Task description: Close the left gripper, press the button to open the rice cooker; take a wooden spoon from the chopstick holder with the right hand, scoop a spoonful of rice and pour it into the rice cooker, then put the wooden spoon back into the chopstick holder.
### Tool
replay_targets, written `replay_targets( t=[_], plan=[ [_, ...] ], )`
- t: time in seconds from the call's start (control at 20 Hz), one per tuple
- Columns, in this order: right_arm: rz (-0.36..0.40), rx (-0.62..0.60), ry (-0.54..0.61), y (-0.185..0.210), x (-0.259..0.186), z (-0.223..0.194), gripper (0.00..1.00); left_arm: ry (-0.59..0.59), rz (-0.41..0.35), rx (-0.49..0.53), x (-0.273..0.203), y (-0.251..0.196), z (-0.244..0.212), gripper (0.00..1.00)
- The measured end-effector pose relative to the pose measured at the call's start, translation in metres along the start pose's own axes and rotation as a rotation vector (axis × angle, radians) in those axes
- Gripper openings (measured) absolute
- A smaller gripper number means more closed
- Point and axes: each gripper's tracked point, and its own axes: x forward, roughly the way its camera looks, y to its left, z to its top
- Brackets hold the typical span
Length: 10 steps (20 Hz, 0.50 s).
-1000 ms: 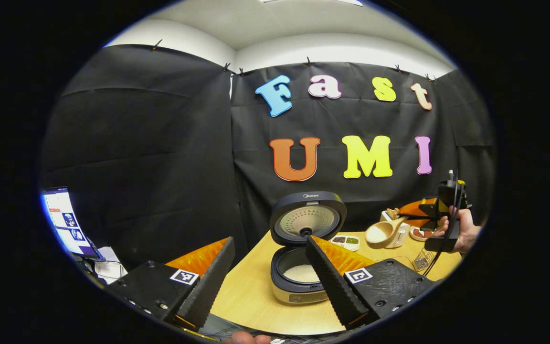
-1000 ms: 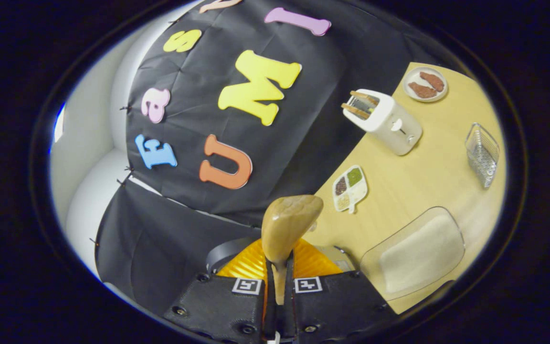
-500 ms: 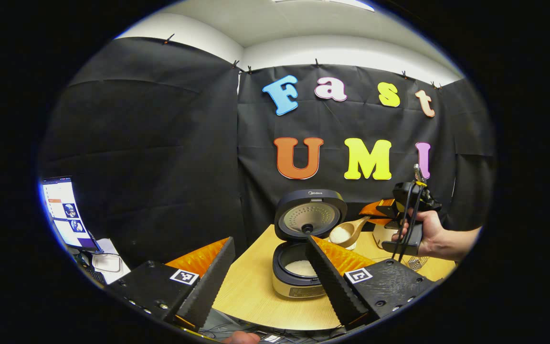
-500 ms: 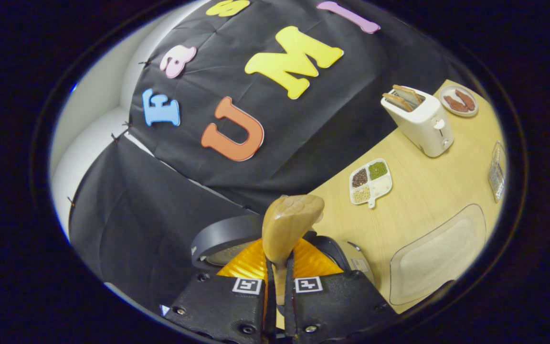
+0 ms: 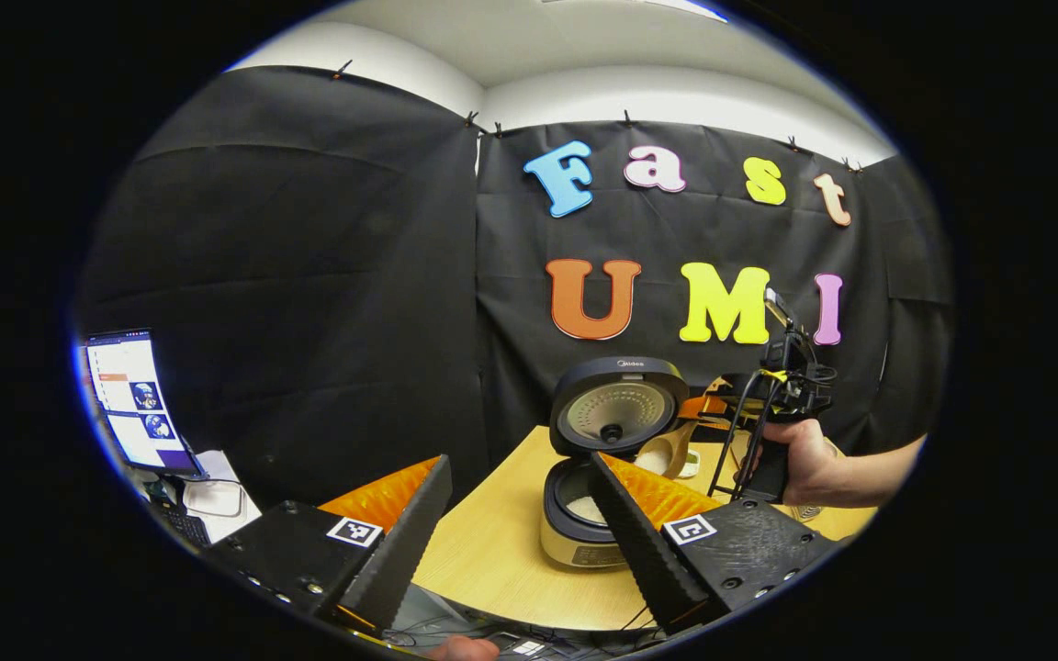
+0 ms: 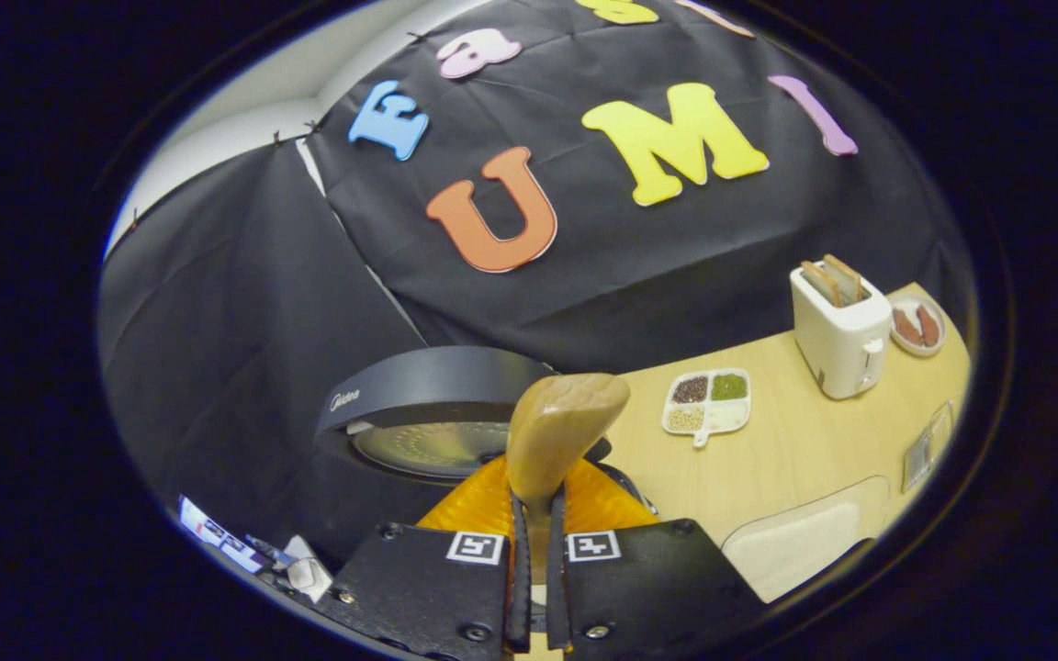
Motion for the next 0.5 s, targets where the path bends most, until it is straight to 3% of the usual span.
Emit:
replay_targets(
  t=[0.5],
  plan=[
    [-0.001,-0.346,-0.079,0.036,-0.007,0.008,0.12,-0.005,-0.008,-0.022,-0.004,0.003,0.001,0.96]
  ],
)
